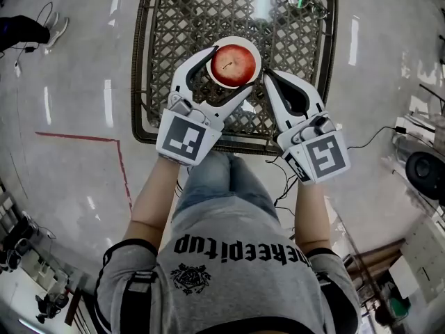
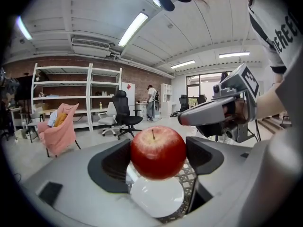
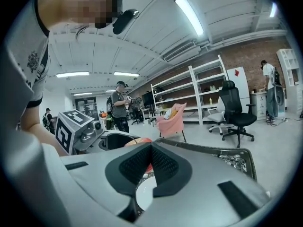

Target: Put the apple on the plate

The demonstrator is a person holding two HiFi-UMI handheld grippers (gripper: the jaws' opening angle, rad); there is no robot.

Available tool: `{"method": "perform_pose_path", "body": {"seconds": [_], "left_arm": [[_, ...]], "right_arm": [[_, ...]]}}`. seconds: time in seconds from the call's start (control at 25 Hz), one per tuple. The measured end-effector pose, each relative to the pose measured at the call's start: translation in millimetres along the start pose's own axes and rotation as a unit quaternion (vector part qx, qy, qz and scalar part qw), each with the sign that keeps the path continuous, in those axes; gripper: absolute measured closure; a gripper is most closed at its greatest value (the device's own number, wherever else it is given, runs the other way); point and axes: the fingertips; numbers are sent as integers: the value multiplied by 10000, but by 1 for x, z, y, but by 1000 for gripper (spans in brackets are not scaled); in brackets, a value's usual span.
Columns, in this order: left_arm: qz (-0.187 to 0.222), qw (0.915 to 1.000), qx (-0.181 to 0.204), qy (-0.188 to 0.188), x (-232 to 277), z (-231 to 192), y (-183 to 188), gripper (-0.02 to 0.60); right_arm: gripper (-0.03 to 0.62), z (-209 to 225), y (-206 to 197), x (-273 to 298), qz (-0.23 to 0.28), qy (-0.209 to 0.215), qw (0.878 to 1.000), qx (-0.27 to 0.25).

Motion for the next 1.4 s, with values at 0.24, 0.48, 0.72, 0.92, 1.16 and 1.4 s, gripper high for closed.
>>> {"method": "perform_pose_path", "body": {"seconds": [0.24,0.48,0.72,0.92,1.16,1.4], "left_arm": [[1,10000,12,43,12,-2,-17,196],[-47,10000,30,67,24,-4,-36,196],[-105,9999,18,67,33,-5,-51,196],[-164,9995,247,49,43,-6,-64,196],[-262,9989,398,52,54,-8,-80,196],[-384,9987,336,70,62,-10,-98,196]], "right_arm": [[596,4,-9,5,-68,26,9999,73],[595,10,-21,10,-143,52,9998,133],[596,12,-30,15,-200,68,9996,175],[596,14,-40,19,-267,79,9994,212],[595,17,-49,22,-320,86,9991,262],[595,18,-58,25,-382,82,9988,303]]}}
Point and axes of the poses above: the fingertips, and each gripper's own axes: x forward along the fingers, z to its right, y out of its top, and after that the axes turned 6 degrees about -z, right-handed
